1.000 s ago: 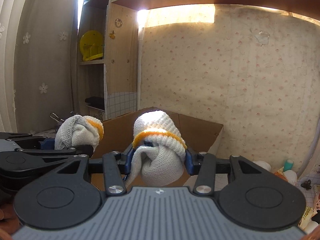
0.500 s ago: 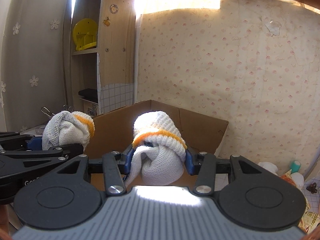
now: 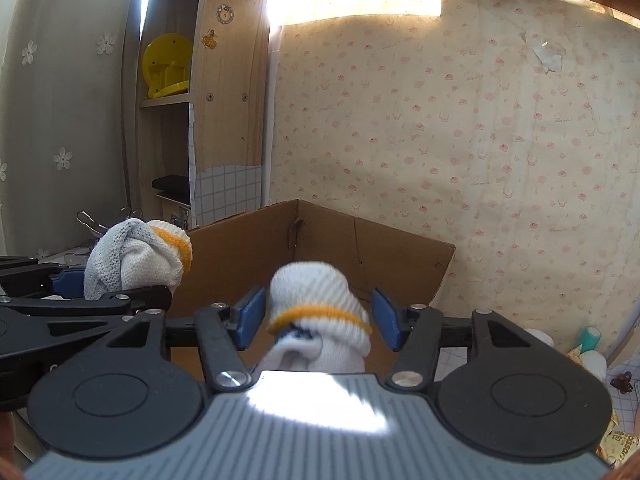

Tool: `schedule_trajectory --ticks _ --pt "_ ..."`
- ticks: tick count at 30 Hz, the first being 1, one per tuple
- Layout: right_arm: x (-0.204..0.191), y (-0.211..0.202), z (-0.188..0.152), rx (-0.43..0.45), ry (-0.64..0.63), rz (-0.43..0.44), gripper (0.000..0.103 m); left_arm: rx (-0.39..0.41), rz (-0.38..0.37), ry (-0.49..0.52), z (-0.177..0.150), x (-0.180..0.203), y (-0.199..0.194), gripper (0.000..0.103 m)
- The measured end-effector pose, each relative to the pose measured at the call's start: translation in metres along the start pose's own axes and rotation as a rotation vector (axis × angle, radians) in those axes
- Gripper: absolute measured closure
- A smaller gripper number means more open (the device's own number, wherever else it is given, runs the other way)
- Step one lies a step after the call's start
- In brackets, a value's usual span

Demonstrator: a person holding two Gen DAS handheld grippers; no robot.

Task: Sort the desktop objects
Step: 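Open both tools to drop the gloves into the box, then move the left tool to a croissant bag and close on it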

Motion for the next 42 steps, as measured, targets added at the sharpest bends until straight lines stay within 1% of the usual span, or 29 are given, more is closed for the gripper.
schedule_trajectory --ticks 1,4,5,7,16,21,26,29,31,37,42 --pt "0.002 -0.001 0.0 0.006 0.004 -0.004 0.039 -0.002 -0.002 -0.001 0.001 0.0 0.001 0.055" --pt "0.004 -0.003 0.0 0.013 0.012 0.003 0.038 0.003 0.001 0.0 0.001 0.0 0.0 0.052" --pt "0.004 -0.005 0.0 0.015 0.011 0.001 0.038 0.006 0.005 0.002 0.002 0.0 0.0 0.048" --pt "0.006 -0.01 -0.001 0.028 0.016 0.005 0.038 0.016 0.008 0.0 0.002 0.0 0.0 0.045" --pt "0.029 -0.036 -0.008 0.075 0.059 -0.021 0.038 0.025 0.001 0.011 0.0 0.006 -0.005 0.045" --pt "0.047 -0.054 -0.024 0.081 0.072 -0.078 0.038 0.04 -0.033 0.029 -0.004 0.021 -0.016 0.045" --pt "0.075 -0.075 -0.049 0.076 0.108 -0.16 0.037 0.052 -0.102 0.051 -0.01 0.048 -0.027 0.044" --pt "0.09 -0.086 -0.067 0.064 0.117 -0.222 0.036 0.059 -0.143 0.076 -0.015 0.066 -0.034 0.044" --pt "0.098 -0.09 -0.078 0.045 0.128 -0.249 0.036 0.063 -0.169 0.089 -0.019 0.077 -0.037 0.044" --pt "0.11 -0.082 -0.114 -0.026 0.148 -0.279 0.036 0.057 -0.216 0.129 -0.027 0.101 -0.043 0.044" --pt "0.114 -0.067 -0.132 -0.075 0.151 -0.286 0.036 0.052 -0.218 0.151 -0.031 0.11 -0.042 0.043"
Point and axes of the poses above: each gripper's, at about its wrist camera, not at the fingertips, and y roughly the way its jaws point, x to its right, z to its top, the point moved 7 cm from there along y, roughly the way its jaws point, and after that the axes turned 14 degrees about -x, right-handed, at the moved point
